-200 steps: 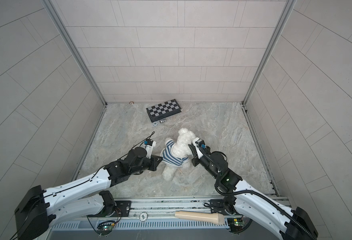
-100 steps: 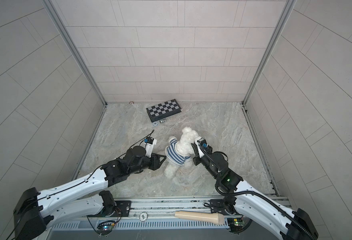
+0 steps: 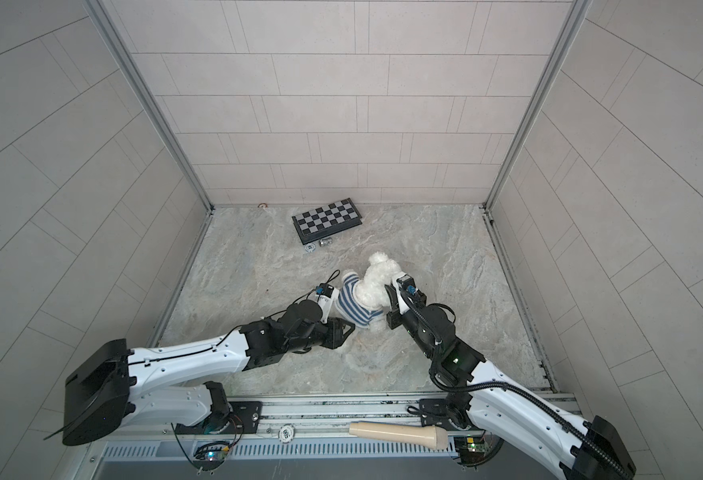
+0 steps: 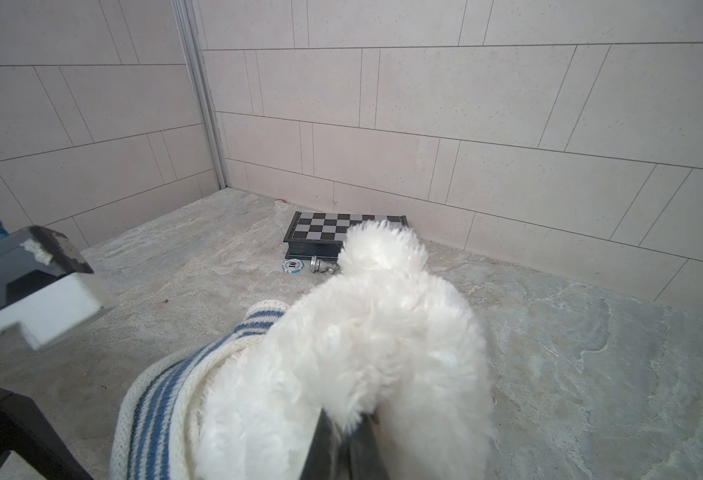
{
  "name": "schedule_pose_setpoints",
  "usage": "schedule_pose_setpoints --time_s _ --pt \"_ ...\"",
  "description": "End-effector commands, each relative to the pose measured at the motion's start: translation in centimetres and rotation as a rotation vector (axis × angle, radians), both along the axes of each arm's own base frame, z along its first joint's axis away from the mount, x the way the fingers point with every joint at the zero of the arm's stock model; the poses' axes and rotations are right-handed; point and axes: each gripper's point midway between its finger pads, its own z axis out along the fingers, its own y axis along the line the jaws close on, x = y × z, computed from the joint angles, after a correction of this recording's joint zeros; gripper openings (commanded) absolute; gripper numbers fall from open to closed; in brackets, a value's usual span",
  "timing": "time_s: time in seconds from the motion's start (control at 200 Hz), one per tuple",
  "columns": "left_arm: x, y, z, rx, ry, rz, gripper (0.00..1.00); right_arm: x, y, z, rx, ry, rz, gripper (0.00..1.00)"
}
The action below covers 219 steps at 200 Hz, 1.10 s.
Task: Dress the teddy bear
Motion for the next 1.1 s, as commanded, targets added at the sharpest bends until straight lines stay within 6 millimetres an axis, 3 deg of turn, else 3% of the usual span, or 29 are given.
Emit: schedule_pose_setpoints --time_s 0.0,0.851,0.936,1.091 --pt "1.3 -1.1 2.2 -0.052 -0.031 0.043 0.35 -0.1 -0.2 1.6 0.067 -0.049 -0.016 0.00" --pt "2.8 -0.3 -0.4 0.014 0.028 0.145 0.26 -0.5 -0.4 1.9 0.093 -0.070 -0.016 0.00" --pt "3.0 -0.1 -0.5 0.012 0.029 0.157 0.22 -0.5 -0.4 1.9 0.091 -0.070 -0.018 0.00" --pt "3.1 0.5 -0.6 0.009 0.028 0.167 0.02 -0.5 -0.5 1.8 0.089 -0.069 -0.019 0.00"
